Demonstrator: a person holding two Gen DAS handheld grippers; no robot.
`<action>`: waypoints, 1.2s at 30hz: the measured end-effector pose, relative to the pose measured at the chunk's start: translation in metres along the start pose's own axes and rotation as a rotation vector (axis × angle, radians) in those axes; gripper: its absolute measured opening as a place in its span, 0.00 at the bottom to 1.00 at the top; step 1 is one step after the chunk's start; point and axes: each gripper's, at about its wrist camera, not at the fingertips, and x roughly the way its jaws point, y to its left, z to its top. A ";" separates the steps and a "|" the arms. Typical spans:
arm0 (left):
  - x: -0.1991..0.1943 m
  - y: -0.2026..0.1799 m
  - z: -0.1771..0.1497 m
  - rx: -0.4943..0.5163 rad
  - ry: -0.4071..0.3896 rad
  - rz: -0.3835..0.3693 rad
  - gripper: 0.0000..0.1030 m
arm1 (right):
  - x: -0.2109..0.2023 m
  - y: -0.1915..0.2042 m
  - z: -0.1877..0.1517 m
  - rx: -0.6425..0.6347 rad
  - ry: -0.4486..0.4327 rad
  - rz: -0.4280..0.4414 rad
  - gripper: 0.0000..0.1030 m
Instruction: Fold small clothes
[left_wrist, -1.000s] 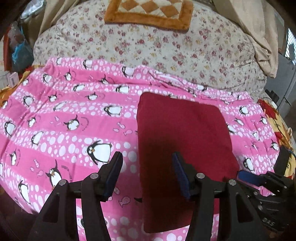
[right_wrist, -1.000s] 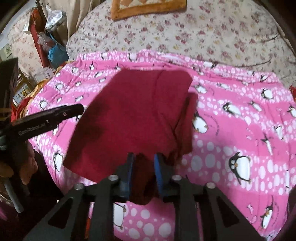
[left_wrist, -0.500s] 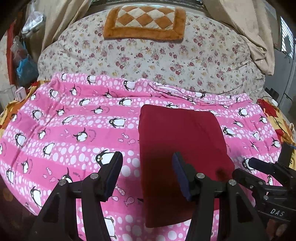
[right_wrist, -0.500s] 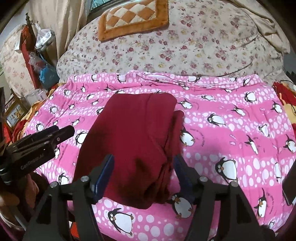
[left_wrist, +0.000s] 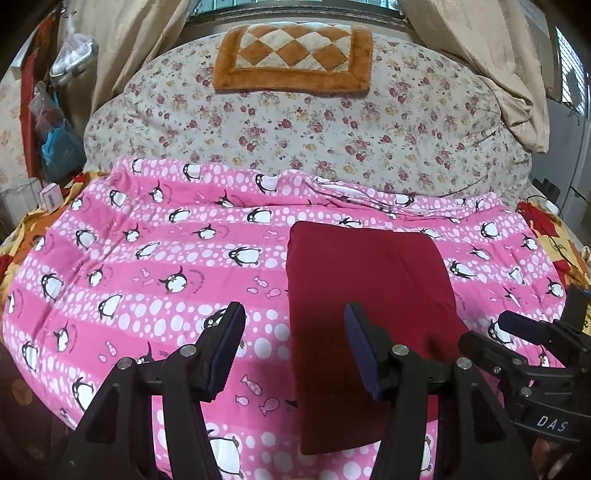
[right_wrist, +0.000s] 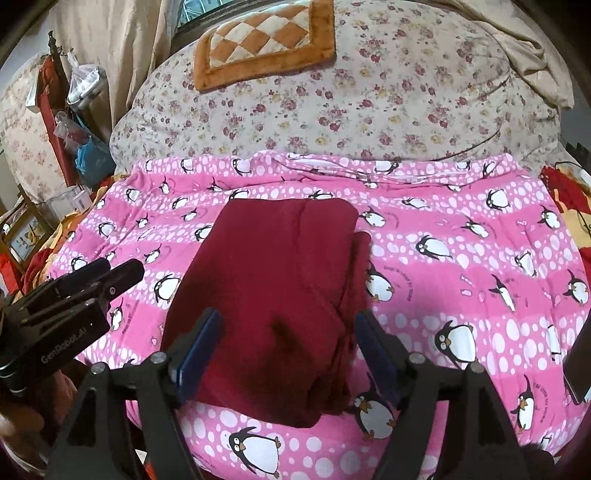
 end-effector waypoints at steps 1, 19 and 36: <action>0.000 0.001 0.000 -0.001 0.002 0.000 0.35 | 0.000 0.000 0.000 -0.003 0.000 0.000 0.77; 0.007 0.005 -0.005 -0.018 0.015 0.010 0.34 | 0.009 0.001 -0.004 0.002 0.021 0.005 0.77; 0.011 0.003 -0.009 -0.017 0.025 0.010 0.35 | 0.013 0.004 -0.007 -0.011 0.035 0.014 0.77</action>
